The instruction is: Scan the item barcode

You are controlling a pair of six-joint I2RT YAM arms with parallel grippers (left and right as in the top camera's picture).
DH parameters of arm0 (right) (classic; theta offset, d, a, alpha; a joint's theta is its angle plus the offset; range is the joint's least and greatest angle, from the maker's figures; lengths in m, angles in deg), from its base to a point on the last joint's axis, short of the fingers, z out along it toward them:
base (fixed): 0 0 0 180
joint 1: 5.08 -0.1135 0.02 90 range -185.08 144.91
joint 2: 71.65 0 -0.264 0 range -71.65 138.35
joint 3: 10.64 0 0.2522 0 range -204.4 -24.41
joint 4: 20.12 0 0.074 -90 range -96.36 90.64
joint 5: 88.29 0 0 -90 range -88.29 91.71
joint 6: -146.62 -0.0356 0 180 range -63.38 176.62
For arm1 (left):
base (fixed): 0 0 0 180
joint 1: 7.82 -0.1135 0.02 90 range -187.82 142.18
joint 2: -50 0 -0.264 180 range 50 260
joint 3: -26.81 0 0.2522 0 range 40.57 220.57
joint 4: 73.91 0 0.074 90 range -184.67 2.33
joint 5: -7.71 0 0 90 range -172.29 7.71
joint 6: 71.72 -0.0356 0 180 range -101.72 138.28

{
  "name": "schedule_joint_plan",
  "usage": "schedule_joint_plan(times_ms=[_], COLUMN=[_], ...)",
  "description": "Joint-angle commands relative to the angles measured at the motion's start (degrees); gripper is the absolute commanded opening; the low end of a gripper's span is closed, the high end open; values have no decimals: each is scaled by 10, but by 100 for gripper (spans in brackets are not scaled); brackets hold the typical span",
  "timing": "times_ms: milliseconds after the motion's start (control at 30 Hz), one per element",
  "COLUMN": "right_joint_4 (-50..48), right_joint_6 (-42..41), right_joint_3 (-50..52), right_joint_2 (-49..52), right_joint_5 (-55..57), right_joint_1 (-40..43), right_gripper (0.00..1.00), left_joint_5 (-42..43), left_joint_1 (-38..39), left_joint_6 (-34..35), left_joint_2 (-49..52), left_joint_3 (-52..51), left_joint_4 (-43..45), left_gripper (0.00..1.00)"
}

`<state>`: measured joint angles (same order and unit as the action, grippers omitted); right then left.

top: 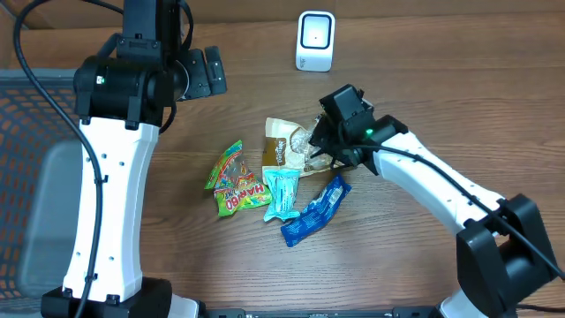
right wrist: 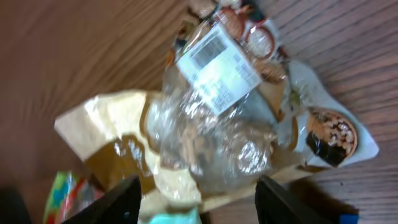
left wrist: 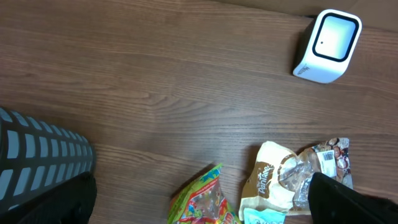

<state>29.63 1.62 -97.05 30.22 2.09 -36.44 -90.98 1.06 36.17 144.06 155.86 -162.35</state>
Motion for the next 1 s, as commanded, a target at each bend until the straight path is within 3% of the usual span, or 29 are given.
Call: schedule_joint_plan(times_ms=[0, 200, 433, 533, 633, 700, 800, 900, 967], right_joint_4=[1, -31, -92, -100, -93, -93, -72, -7, 37], right_joint_6=[-71, -134, -186, -169, -104, -71, -2, 50, 136], right_joint_3=[1, 1, 1, 0, -1, -3, -19, -51, -85], right_joint_2=[33, 96, 182, 188, 188, 188, 186, 186, 186], right_joint_5=[10, 11, 24, 31, 22, -12, -65, -65, -65], right_joint_1=[-16, -43, -45, -35, -17, -3, 33, 65, 87], right_gripper=[63, 90, 90, 82, 55, 46, 41, 41, 43], left_joint_5=[-7, -7, -7, -7, -7, -7, -7, -7, -7], left_joint_1=[-2, -2, -2, -2, -2, -2, -2, -2, -2], left_joint_6=[-3, -3, -3, -3, -3, -3, -3, -3, -3], left_joint_2=[4, 4, 4, 4, 4, 4, 4, 4, 4], left_joint_3=[3, 3, 3, 3, 3, 3, 3, 3, 3], left_joint_4=[-1, -1, -1, -1, -1, -1, -1, -1, -1], left_gripper=[100, 100, 100, 100, 100, 100, 100, 100, 100])
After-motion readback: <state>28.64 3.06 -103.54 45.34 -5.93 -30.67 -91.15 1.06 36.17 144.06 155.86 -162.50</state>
